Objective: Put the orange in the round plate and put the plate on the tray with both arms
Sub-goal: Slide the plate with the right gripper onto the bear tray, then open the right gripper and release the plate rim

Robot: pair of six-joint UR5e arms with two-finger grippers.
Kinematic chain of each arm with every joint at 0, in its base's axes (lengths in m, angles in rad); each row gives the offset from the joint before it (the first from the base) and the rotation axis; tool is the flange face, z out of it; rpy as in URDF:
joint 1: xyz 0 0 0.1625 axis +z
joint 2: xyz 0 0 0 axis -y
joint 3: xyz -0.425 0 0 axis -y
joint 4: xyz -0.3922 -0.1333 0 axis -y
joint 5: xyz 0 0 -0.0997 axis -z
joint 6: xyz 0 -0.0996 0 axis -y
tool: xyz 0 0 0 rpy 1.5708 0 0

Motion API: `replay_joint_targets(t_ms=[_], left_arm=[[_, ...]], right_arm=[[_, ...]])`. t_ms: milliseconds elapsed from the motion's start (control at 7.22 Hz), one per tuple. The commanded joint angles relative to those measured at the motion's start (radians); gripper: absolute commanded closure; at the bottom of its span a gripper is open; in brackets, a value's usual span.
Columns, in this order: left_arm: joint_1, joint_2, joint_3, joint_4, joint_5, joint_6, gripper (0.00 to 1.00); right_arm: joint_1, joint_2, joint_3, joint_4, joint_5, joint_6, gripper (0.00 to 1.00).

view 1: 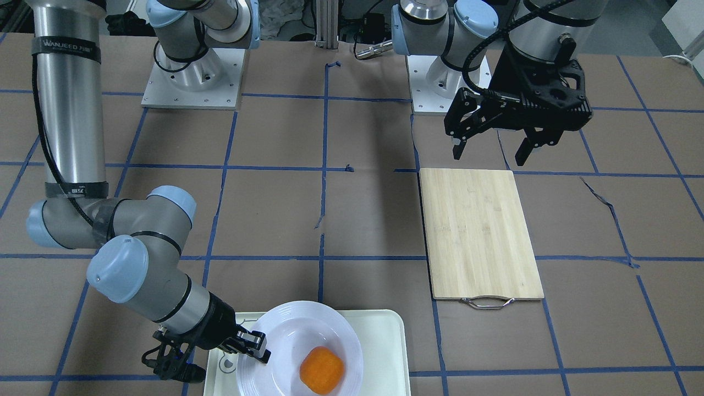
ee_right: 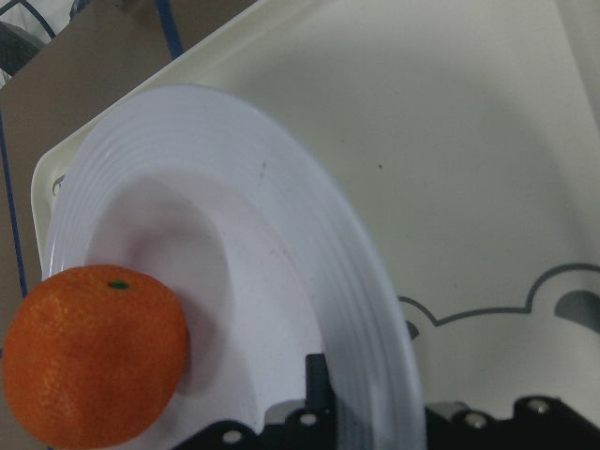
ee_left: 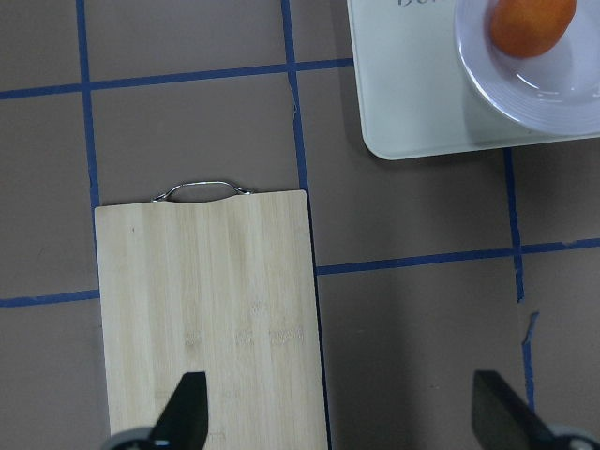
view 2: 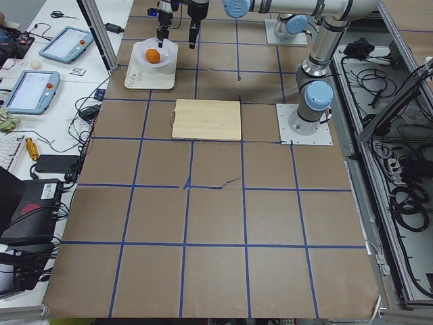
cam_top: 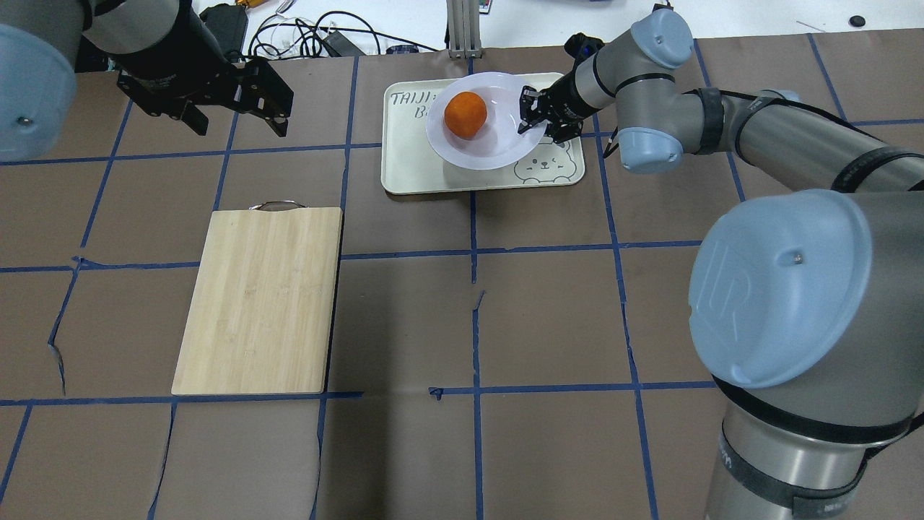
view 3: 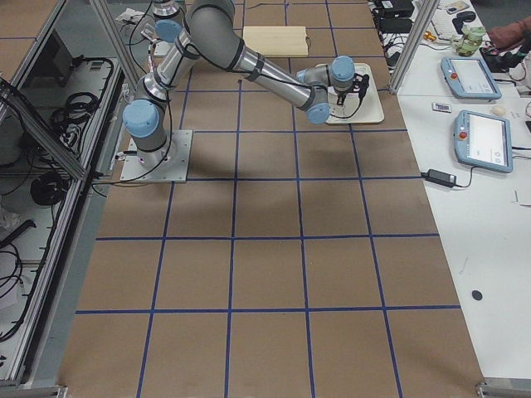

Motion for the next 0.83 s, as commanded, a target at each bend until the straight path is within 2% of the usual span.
replay_joint_targets(t_ms=[0, 138, 277, 415, 554, 692], left_arm=[[0.000, 0.000, -0.003, 0.001, 0.001, 0.001, 0.00], [0.002, 0.001, -0.007, 0.001, 0.001, 0.001, 0.00], [0.000, 0.002, -0.007, 0.001, 0.001, 0.001, 0.00], [0.002, 0.002, -0.006, 0.003, 0.001, 0.001, 0.00], [0.002, 0.002, -0.009, 0.001, 0.001, 0.001, 0.00], [0.002, 0.003, -0.010, -0.005, 0.001, 0.001, 0.00]], right_arm=[[0.001, 0.024, 0.000, -0.018, 0.000, 0.000, 1.00], [0.001, 0.020, 0.001, -0.020, -0.018, 0.000, 0.62], [-0.001, 0.012, 0.000, -0.020, -0.021, 0.001, 0.34], [-0.002, 0.000, -0.008, -0.016, -0.023, 0.010, 0.18], [-0.004, -0.032, -0.009, -0.016, -0.056, 0.014, 0.13], [-0.010, -0.064, -0.012, -0.013, -0.140, -0.024, 0.04]])
